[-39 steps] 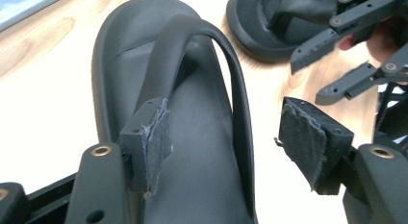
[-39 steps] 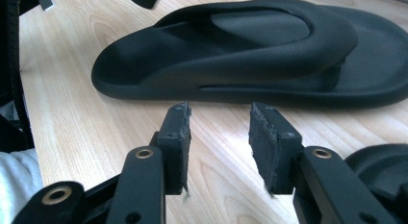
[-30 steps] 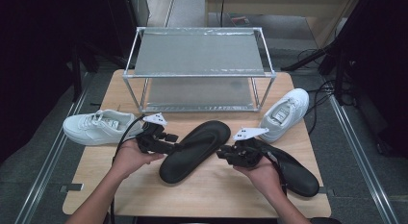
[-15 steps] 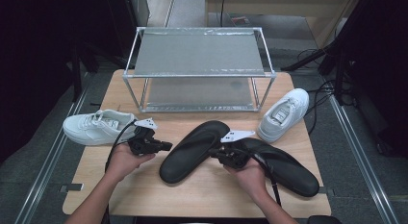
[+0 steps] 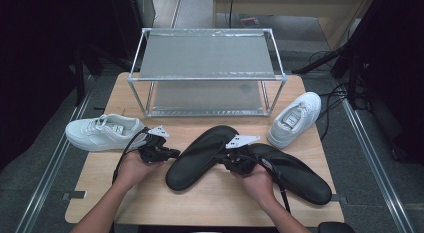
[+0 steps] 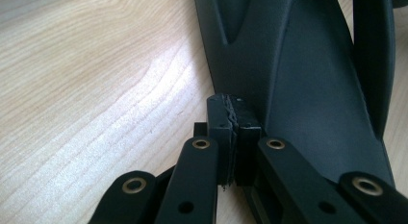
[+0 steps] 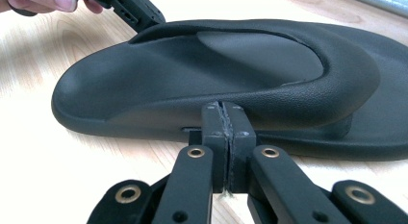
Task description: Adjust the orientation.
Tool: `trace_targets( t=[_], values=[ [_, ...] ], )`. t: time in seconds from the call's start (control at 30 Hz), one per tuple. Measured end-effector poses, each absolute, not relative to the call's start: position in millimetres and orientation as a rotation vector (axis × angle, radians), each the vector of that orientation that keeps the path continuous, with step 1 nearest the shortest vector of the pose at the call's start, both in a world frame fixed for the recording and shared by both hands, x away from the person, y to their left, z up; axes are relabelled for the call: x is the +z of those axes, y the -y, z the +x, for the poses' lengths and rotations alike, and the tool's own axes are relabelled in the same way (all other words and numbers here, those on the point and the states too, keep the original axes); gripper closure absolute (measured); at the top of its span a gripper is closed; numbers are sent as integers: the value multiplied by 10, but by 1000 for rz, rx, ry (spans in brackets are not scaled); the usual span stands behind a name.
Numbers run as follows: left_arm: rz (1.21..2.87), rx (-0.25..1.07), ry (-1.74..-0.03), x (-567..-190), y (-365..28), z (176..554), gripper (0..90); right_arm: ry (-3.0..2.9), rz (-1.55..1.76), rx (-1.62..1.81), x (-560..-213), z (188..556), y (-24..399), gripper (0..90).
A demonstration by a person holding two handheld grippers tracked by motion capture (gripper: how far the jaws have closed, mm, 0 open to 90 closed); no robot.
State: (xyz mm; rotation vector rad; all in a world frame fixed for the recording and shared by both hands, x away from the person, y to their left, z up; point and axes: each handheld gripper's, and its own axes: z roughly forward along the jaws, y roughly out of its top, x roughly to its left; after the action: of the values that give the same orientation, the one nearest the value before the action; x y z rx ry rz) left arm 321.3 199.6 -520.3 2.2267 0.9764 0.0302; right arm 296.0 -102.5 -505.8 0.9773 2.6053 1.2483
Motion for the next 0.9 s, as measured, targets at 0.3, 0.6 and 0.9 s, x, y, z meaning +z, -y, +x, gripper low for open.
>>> trace_targets(
  t=[0.3, 0.6, 0.9],
  values=[
    [2209, 2, -995, -5214, -2002, 3191, 900, -2609, 976, 1259, -5065, 2974, 1026, 898],
    [2225, 3, -998, -5202, -2000, 3122, 900, -2614, 971, 1261, -5066, 2992, 1012, 894],
    [2235, 7, -1002, -5192, -2016, 3025, 900, -2618, 955, 1265, -5070, 3028, 962, 894]
  ],
)
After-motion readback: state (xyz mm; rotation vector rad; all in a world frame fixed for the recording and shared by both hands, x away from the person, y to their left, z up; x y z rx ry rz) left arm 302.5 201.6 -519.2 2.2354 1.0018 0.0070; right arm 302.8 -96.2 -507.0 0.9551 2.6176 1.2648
